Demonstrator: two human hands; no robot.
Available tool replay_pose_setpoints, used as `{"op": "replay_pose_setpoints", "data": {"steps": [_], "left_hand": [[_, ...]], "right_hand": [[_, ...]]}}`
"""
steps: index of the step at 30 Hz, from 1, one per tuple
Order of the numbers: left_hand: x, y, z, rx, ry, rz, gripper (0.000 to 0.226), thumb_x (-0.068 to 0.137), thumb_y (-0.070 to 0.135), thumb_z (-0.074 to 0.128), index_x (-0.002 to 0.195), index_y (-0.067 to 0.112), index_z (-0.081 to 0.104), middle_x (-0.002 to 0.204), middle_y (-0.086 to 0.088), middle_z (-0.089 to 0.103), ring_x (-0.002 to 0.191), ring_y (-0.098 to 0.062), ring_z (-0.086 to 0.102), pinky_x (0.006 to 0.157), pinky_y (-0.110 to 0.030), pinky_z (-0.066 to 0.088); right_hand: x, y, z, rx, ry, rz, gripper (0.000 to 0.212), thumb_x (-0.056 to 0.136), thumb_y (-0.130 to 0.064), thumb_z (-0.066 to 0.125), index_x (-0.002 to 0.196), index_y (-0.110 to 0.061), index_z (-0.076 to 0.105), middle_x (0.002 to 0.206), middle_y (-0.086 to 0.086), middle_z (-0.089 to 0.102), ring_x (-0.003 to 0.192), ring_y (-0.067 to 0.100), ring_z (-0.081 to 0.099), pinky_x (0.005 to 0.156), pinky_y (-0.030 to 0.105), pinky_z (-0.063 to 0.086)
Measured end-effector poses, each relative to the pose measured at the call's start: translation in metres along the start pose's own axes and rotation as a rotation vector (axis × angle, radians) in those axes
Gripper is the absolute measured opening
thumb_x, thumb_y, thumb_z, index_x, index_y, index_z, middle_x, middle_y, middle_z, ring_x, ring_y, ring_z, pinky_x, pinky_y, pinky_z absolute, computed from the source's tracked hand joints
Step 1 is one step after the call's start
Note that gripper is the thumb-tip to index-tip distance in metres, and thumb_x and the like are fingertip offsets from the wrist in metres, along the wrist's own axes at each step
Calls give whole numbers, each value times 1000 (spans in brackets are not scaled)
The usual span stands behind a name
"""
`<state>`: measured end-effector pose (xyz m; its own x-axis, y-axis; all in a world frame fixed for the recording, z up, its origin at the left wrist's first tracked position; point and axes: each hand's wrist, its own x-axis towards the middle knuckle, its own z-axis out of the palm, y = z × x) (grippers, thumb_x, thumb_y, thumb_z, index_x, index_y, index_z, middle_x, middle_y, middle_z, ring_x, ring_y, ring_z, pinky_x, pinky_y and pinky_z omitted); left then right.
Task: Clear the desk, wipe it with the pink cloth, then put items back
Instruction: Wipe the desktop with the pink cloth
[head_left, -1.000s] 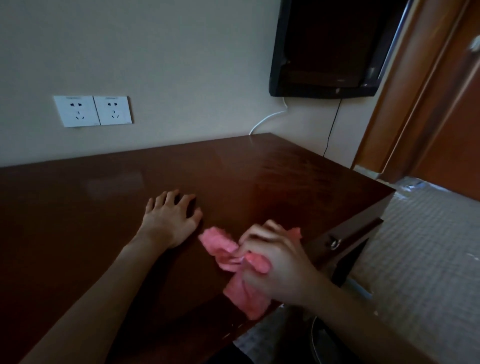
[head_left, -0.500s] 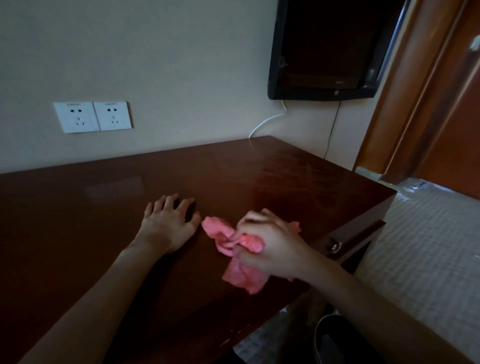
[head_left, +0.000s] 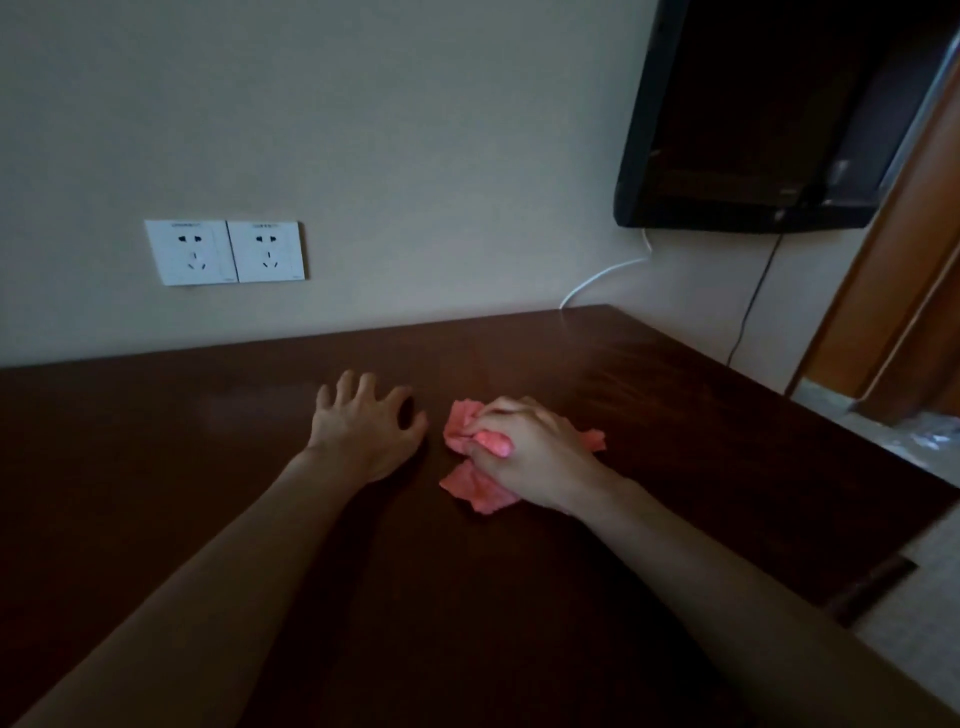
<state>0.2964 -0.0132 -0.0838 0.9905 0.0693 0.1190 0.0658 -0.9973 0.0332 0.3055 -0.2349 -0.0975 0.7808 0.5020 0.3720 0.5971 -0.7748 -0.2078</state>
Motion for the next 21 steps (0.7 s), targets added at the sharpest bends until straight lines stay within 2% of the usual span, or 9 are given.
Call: {"op": "replay_pose_setpoints", "data": {"steps": [2,4,8,11,14,17,19,21], "left_hand": [[27,-5,9,-25,-78,-23,65,97,69,21,156,43,24,166,-10,18,153,-36,9,122,-55,11],[48,-7,14,-77,-125,-41,66,97,69,18,158,44,14,169,-9,9,155,-36,3,122,-59,5],[61,-9,20,-78,-141,-20,67,97,70,15,159,46,8,170,-8,4,155,-35,-1,122,-61,1],[61,-10,21,-84,-120,-13,66,97,69,16,159,47,8,170,-6,3,155,-34,-2,122,-61,0],[61,-10,23,-95,-111,4,66,97,69,16,158,47,7,170,-5,2,155,-34,-4,122,-61,-1],[61,-10,22,-101,-109,5,66,97,69,17,158,47,8,170,-5,2,155,-33,-4,122,-60,-1],[59,-8,23,-107,-92,1,66,97,68,18,158,47,10,170,-5,4,156,-33,-4,122,-60,-1],[58,-9,22,-118,-80,-1,65,97,68,19,158,47,10,170,-5,4,156,-33,-4,122,-59,0]], "right_hand": [[35,19,6,-6,-13,25,30,96,-53,57,117,-38,72,131,-11,63,121,20,56,102,34,45],[73,39,15,-13,-22,61,33,95,-56,54,120,-41,70,133,-10,62,125,21,55,106,37,44],[153,71,39,2,-17,182,37,94,-61,50,121,-43,69,122,-6,64,120,24,58,98,40,48],[207,86,54,50,2,247,43,85,-71,49,113,-47,71,117,-12,70,113,19,65,97,43,52],[252,94,72,24,8,307,45,87,-64,49,112,-36,73,120,-6,69,116,23,64,99,41,51],[264,82,80,-29,-14,253,43,90,-60,48,118,-36,71,128,-3,64,122,24,59,99,38,47],[246,80,74,8,-29,122,45,88,-67,48,114,-39,71,125,-9,66,117,18,61,91,30,45],[228,94,61,64,-55,29,51,84,-73,47,110,-37,71,120,-11,68,112,16,63,90,31,47]]}}
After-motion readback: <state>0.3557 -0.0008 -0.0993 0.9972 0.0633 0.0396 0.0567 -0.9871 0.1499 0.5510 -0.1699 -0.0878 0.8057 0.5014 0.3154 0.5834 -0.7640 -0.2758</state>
